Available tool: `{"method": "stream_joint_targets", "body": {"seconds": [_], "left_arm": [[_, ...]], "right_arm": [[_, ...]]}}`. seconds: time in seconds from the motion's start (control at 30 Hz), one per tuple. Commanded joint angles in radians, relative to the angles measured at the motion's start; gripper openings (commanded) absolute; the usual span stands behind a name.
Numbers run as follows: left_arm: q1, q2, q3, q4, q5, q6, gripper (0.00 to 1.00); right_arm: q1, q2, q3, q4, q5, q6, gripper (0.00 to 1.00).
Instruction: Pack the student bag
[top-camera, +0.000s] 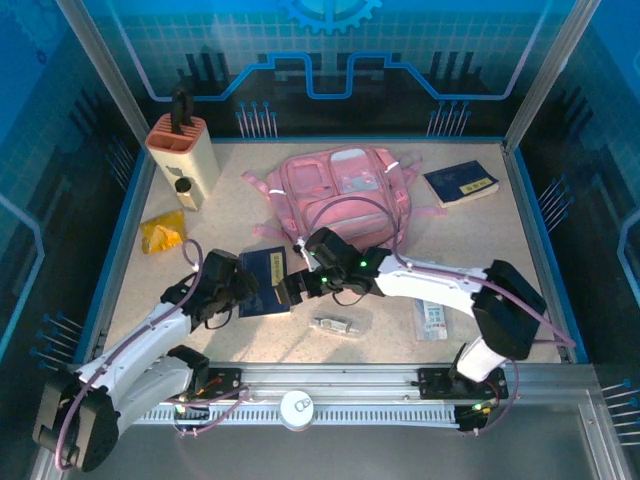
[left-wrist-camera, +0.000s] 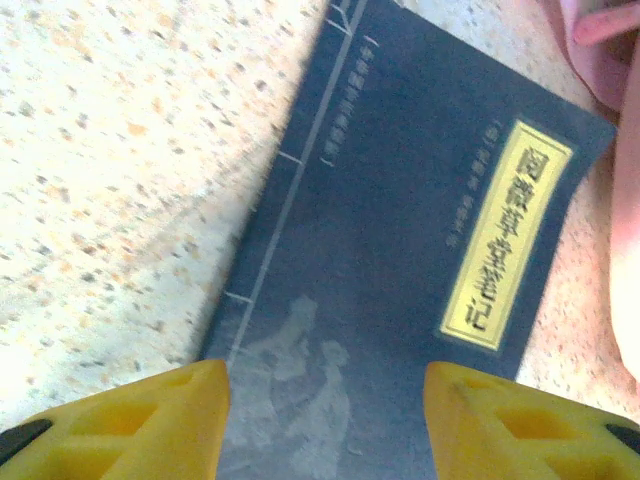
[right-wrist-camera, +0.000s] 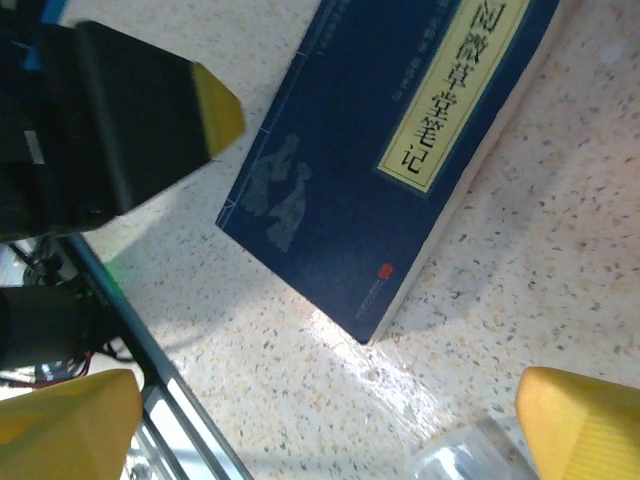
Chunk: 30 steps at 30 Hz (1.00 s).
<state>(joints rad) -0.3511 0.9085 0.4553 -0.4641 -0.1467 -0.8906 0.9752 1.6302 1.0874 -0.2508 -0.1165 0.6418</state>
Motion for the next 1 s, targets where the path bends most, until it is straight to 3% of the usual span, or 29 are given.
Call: {"method": "stream_joint_targets", "body": {"seconds": [0.0,0.3,0.6,0.97], "left_arm": [[0.070,0.025,0.006,-0.010,0.062,0.080,0.55],[0.137,0.117,-0.028,0.065,0.067,0.091,0.59],[0.141,0.181,-0.027,0.090,0.113,0.068,0.60],[0.131,0.251,-0.024,0.129,0.186,0.093,0.59]], "right_arm": [[0.028,0.093,0.075,-0.074,0.062,0.038,0.92],[0.037,0.276,0.214,-0.116,0.179,0.059,0.74],[0.037,0.377,0.275,-0.088,0.199,0.072,0.55],[0.041,0.454,0.329,-0.070,0.143,0.063,0.54]]}}
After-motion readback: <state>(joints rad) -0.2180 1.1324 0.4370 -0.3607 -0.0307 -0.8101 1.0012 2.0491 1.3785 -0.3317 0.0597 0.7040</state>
